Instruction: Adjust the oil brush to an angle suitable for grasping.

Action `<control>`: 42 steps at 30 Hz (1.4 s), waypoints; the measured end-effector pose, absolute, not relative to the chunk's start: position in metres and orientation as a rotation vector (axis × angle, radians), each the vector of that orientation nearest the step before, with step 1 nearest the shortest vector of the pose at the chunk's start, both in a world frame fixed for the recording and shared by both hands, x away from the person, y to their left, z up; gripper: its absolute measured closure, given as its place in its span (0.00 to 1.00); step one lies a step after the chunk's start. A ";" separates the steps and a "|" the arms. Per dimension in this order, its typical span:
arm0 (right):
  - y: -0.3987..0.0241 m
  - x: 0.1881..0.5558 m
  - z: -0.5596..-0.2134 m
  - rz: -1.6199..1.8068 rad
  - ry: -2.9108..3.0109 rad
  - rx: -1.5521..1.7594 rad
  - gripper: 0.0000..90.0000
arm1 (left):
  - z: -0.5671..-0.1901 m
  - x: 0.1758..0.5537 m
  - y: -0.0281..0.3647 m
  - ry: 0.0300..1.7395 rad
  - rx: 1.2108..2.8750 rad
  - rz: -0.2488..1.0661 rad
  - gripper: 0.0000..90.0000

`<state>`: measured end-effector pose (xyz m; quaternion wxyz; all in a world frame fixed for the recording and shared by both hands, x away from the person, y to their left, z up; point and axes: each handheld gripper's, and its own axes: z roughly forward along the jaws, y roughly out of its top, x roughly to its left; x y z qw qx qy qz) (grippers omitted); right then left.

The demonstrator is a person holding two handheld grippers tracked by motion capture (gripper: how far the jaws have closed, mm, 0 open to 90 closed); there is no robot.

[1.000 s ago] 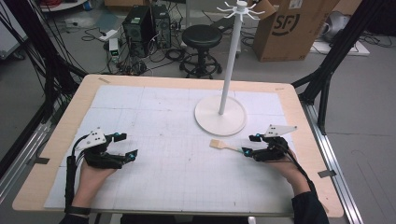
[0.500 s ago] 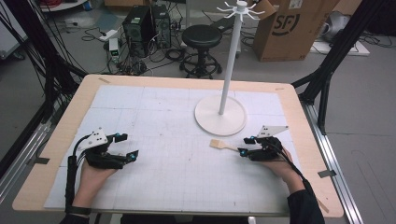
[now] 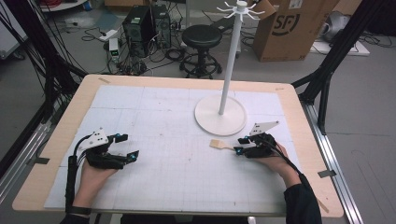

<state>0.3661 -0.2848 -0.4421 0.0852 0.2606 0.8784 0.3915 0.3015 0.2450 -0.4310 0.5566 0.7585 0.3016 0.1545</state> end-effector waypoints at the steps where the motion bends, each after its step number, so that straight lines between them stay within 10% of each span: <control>1: -0.285 0.366 -0.443 1.159 2.628 0.773 0.62 | -0.431 0.302 0.245 0.713 1.793 0.363 0.18; 14: -0.280 0.362 -0.443 1.124 2.659 0.657 0.89 | -0.432 0.301 0.244 0.716 1.798 0.365 0.18; 42: -0.170 0.354 -0.433 1.329 2.810 0.171 0.91 | -0.430 0.300 0.245 0.702 1.793 0.363 0.18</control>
